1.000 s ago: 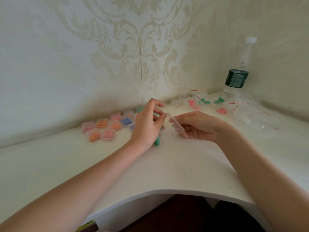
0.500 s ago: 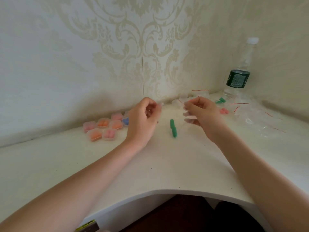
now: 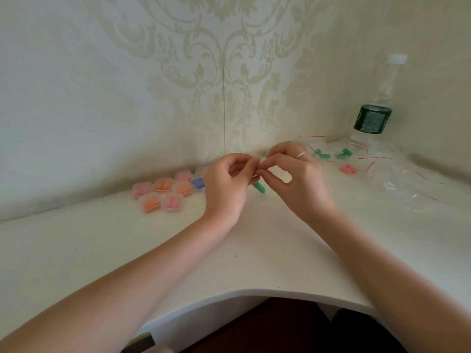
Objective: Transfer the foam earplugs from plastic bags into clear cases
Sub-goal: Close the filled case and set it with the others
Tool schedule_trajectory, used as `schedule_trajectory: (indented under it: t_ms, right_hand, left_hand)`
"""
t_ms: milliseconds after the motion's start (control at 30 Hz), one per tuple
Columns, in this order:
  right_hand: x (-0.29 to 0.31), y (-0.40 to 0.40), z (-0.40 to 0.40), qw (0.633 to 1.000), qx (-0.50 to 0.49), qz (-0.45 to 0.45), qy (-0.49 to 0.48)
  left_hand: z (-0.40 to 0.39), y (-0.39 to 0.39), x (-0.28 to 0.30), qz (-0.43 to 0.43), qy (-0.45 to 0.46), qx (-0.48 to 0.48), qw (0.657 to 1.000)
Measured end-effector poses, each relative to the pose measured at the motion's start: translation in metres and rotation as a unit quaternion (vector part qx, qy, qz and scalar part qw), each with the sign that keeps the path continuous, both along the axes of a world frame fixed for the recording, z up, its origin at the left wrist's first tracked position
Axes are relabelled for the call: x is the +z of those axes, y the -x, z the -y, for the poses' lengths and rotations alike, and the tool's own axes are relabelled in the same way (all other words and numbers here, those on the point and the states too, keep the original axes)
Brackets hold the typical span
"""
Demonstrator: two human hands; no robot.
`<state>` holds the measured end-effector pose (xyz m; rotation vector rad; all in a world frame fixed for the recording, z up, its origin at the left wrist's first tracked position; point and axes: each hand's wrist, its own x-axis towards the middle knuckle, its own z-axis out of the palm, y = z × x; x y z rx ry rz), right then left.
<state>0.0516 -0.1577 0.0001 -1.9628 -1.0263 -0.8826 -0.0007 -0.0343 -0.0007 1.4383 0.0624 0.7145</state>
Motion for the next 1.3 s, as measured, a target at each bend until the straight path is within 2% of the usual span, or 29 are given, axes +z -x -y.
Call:
schedule_trajectory:
  t_ms: [133, 233, 367, 500, 767, 967, 1100, 1200, 1300]
  right_hand:
    - [0.002, 0.001, 0.001, 0.994, 0.022, -0.104, -0.037]
    - [0.000, -0.001, 0.000, 0.990, 0.014, -0.138, -0.038]
    - [-0.003, -0.004, -0.002, 0.992, -0.013, -0.121, -0.021]
    - [-0.002, 0.003, -0.004, 0.991, 0.026, -0.122, -0.039]
    - [-0.003, 0.006, -0.008, 0.996, 0.005, -0.079, 0.033]
    - [0.000, 0.014, -0.014, 0.994, -0.025, -0.073, 0.072]
    - [0.000, 0.015, -0.017, 0.993, -0.042, -0.107, 0.042]
    - [-0.001, 0.014, -0.014, 0.986, 0.023, -0.164, -0.012]
    - [-0.003, 0.012, -0.012, 0.981, 0.060, -0.185, -0.022]
  left_hand:
    - [0.001, -0.001, -0.002, -0.006, -0.007, -0.011, 1.000]
    - [0.002, -0.001, -0.002, -0.005, -0.014, -0.006, 1.000]
    - [0.000, -0.001, -0.002, -0.009, -0.046, 0.008, 0.999]
    - [0.002, -0.001, -0.005, -0.036, -0.093, 0.005, 0.995]
    - [0.002, -0.001, -0.005, -0.061, -0.228, 0.033, 0.971]
    - [0.002, -0.002, -0.002, -0.048, -0.235, 0.050, 0.969]
    - [0.003, -0.002, -0.003, -0.039, -0.221, 0.055, 0.973]
    - [0.005, 0.000, -0.002, -0.050, -0.191, 0.013, 0.980]
    - [0.007, 0.001, -0.002, -0.062, -0.148, -0.033, 0.986]
